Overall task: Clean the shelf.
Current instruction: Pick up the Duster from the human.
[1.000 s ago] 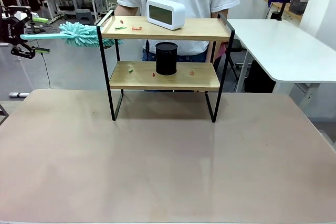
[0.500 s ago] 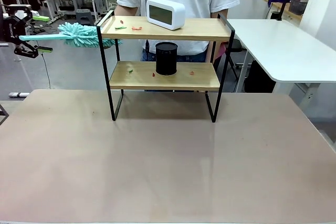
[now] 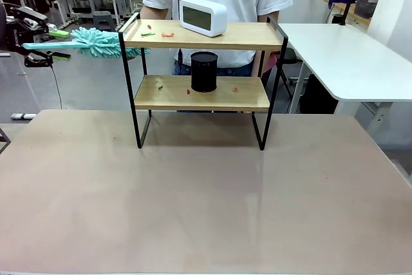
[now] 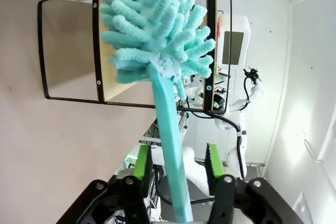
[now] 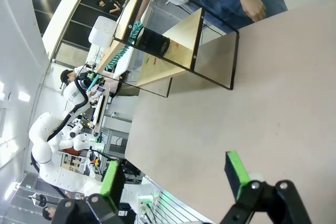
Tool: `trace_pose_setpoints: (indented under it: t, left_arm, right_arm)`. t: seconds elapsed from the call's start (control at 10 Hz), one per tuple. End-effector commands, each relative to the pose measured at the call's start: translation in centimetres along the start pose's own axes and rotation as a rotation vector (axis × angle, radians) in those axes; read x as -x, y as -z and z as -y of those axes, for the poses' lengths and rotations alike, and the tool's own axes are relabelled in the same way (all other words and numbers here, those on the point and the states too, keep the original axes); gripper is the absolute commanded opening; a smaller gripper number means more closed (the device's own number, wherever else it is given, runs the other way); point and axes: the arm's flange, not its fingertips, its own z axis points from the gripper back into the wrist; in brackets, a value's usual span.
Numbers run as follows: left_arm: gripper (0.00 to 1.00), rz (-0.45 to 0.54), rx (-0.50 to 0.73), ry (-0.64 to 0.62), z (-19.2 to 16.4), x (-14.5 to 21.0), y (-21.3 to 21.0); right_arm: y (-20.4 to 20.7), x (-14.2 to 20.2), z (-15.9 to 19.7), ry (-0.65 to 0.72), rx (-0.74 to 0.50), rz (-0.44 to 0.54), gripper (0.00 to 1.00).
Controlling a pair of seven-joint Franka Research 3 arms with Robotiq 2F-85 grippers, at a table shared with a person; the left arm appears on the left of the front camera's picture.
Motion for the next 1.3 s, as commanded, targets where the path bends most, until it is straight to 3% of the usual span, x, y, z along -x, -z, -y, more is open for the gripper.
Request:
trace_pose_setpoints:
  t: [0.0, 0.1, 0.2, 0.8, 1.0, 1.2]
  left_arm:
    - [0.0, -0.007, -0.013, 0.02, -0.3, 1.0, 0.6]
    - [0.05, -0.009, -0.02, 0.02, -0.3, 1.1, 0.7]
    - [0.0, -0.006, -0.025, 0.025, -0.3, 1.2, 0.8]
    - [0.0, -0.01, -0.021, 0.055, 0.2, 2.2, 0.6]
    - [0.0, -0.075, 0.026, 0.111, 2.7, 5.7, -1.0]
    - [0.0, -0.128, 0.047, 0.246, 5.3, 13.1, -4.2]
  right_arm:
    - [0.1, -0.5, 0.0, -0.027, -0.017, 0.016, 1.0]
    - [0.1, -0.5, 0.0, -0.027, -0.017, 0.016, 1.0]
    - [0.1, -0.5, 0.0, -0.027, -0.017, 0.016, 1.0]
    - [0.1, -0.5, 0.0, -0.027, -0.017, 0.016, 1.0]
    - [0.1, -0.5, 0.0, -0.027, -0.017, 0.016, 1.0]
    - [0.1, -0.5, 0.0, -0.027, -0.017, 0.016, 1.0]
